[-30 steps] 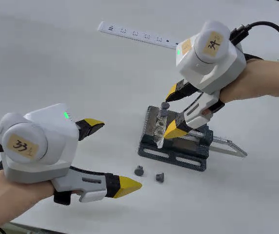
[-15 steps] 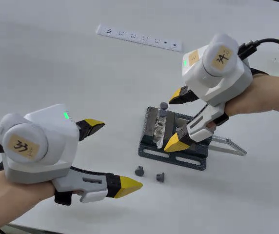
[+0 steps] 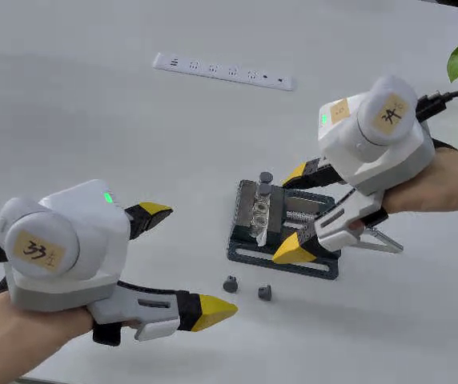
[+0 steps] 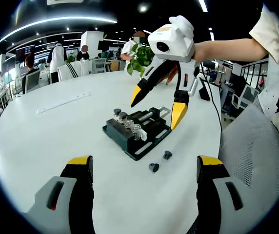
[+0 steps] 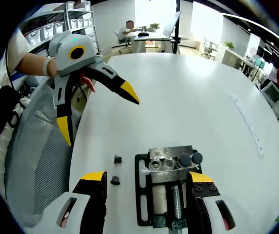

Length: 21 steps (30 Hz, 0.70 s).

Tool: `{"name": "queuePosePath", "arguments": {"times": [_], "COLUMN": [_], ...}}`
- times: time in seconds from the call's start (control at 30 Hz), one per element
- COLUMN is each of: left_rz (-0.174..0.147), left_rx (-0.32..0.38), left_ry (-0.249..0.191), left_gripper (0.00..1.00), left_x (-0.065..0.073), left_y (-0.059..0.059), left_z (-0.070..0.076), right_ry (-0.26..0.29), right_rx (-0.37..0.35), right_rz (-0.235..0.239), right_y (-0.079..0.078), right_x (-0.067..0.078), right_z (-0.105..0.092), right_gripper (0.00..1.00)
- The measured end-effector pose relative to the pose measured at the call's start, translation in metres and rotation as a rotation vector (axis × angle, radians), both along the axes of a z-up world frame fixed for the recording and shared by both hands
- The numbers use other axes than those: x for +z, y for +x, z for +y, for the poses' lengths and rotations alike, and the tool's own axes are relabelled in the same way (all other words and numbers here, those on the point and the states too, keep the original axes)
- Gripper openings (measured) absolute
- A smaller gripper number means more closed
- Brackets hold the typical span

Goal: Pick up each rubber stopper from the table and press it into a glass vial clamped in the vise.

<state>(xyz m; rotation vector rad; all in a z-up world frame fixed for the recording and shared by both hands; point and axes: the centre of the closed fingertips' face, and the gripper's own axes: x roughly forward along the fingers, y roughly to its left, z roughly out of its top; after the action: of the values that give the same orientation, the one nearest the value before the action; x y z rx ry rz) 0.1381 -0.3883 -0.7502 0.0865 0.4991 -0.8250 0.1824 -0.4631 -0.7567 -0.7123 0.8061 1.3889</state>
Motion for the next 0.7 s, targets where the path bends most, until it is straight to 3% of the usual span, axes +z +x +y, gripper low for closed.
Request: {"name": "queuePosePath", "arguments": {"times": [0.27, 0.5, 0.7], "left_rz": [0.005, 0.006, 0.009], "left_rx": [-0.007, -0.006, -0.011], "left_ry": [0.007, 0.013, 0.018], "left_gripper": [0.86, 0.86, 0.86], "left_x": [0.000, 0.000, -0.001], "left_y": [-0.006, -0.007, -0.009], "left_z": [0.001, 0.003, 0.002], "right_ry": [0.050, 0.075, 0.098], "right_rx": [-0.030, -0.034, -0.061], "right_rz": [0.024, 0.052, 0.062], "right_y": [-0.022, -0.043, -0.049], "right_x": [-0.005, -0.021, -0.035], "right_z": [-0.002, -0.002, -0.005], "right_gripper": [0.58, 0.51, 0.44]}}
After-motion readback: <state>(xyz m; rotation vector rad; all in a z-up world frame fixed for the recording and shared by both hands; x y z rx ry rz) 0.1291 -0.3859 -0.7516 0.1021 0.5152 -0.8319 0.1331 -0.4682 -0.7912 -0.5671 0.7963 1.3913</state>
